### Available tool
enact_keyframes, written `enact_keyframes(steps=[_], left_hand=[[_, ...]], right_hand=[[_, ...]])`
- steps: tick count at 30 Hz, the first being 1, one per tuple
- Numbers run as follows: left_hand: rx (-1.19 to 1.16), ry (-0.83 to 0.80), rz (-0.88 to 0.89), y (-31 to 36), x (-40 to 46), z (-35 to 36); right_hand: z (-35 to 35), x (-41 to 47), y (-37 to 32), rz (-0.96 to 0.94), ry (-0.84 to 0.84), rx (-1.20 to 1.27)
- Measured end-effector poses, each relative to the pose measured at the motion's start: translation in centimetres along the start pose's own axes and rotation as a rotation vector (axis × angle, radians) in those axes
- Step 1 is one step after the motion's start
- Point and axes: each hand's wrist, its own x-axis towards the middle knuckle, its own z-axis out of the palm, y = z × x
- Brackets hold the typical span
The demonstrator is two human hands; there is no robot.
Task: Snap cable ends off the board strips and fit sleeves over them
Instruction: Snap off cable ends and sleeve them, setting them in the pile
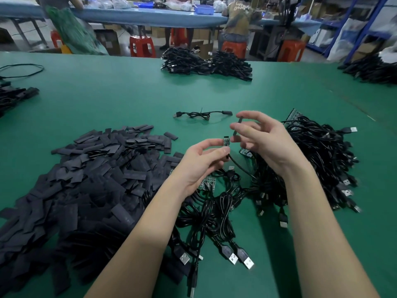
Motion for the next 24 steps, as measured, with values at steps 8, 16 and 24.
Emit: enact_keyframes(steps=[8, 16, 24], left_hand=[[-0.075, -0.128, 0.038, 0.18, -0.25, -0.24], [-0.107, -0.158, 0.046, 0.36, -0.40, -0.32], [-0.086, -0.180, 0.055, 0.60, -0.56, -0.30]], right_hand=[[-0.87, -0.19, 1.01, 0.025, -0.065, 0.238], [-0.74, -0.20, 1.17, 0.018, -0.115, 0.265], [-0.46, -0.46, 0.93, -0.017, -0.100, 0.305]])
